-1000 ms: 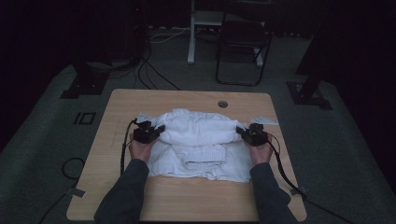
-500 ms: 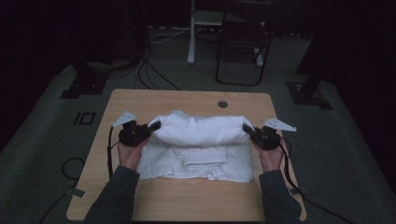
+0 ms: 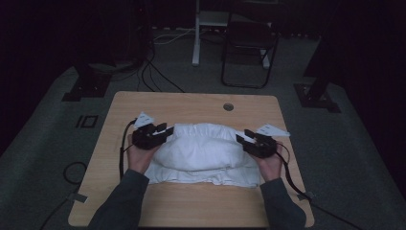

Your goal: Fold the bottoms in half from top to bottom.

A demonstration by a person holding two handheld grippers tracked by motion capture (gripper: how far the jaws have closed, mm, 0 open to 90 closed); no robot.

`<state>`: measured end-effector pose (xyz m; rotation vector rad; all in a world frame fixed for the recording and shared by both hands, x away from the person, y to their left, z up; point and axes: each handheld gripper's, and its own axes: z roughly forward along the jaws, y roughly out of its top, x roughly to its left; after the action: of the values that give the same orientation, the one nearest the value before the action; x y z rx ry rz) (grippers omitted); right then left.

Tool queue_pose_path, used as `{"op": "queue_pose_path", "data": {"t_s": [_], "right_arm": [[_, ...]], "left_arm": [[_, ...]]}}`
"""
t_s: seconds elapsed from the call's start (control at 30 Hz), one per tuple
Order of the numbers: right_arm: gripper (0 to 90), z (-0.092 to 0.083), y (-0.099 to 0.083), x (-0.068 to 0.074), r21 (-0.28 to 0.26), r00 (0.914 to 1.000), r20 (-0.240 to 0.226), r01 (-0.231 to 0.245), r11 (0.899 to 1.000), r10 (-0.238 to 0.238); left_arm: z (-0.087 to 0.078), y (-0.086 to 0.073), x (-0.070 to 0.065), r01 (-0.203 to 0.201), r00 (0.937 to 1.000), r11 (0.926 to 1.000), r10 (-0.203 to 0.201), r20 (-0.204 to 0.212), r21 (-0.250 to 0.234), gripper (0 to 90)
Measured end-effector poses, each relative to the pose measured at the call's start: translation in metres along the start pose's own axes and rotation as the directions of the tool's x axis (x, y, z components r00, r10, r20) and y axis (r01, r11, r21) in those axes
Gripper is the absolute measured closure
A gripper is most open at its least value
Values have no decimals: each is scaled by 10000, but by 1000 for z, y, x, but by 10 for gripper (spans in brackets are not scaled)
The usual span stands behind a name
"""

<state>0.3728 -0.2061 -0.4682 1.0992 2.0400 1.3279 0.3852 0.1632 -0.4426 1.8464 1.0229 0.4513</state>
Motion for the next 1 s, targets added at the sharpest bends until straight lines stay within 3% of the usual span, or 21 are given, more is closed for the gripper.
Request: {"op": "queue_pose_path", "data": {"t_s": [0.07, 0.1, 0.13, 0.27, 0.37, 0.47, 0.6, 0.67, 0.77, 0.87, 1.0], "right_arm": [[542, 18, 3, 8, 440, 9998, 88, 181, 9989, -185], [540, 35, 2, 14, 932, 9993, 93, 357, 9950, -367], [540, 41, 1, 15, 1168, 9991, 120, 391, 9924, -407], [552, 48, -16, 20, 1734, 9991, 11, 406, 9840, -414], [556, 37, -34, 24, 1748, 9988, -182, 483, 9834, -458], [558, 26, -47, 28, 1697, 9986, -239, 507, 9842, -473], [571, 15, -64, 32, 1814, 9968, -150, 805, 9801, -791], [576, 14, -72, 33, 1938, 9957, -58, 923, 9767, -930], [584, 19, -83, 33, 2121, 9964, -183, 846, 9736, -826], [589, 24, -87, 34, 2245, 9971, -190, 758, 9715, -734], [590, 26, -93, 27, 2107, 9985, -541, 203, 9773, -91]], "left_arm": [[8, 0, -2, -94, 10000, 9996, 95, -25, 266, 626], [34, -7, -6, -242, 9994, 9898, 273, -198, 1403, 631], [43, -13, -6, -195, 9995, 9841, 238, -218, 1764, 641], [50, -43, -6, 130, 9991, 9741, -218, 366, 2258, 692], [43, -61, -11, -7, 9986, 9745, -111, 512, 2245, 692], [30, -76, -15, -86, 9983, 9812, -28, 588, 1927, 689], [15, -93, -18, -445, 9990, 9823, 417, 188, 1819, 683], [13, -103, -17, -464, 9988, 9768, 490, -72, 2090, 685], [15, -114, -16, -825, 9959, 9691, 889, -170, 2323, 690], [16, -118, -17, -866, 9951, 9721, 948, -273, 2181, 693], [15, -121, -17, -736, 9961, 9794, 813, -332, 1881, 689]]}}
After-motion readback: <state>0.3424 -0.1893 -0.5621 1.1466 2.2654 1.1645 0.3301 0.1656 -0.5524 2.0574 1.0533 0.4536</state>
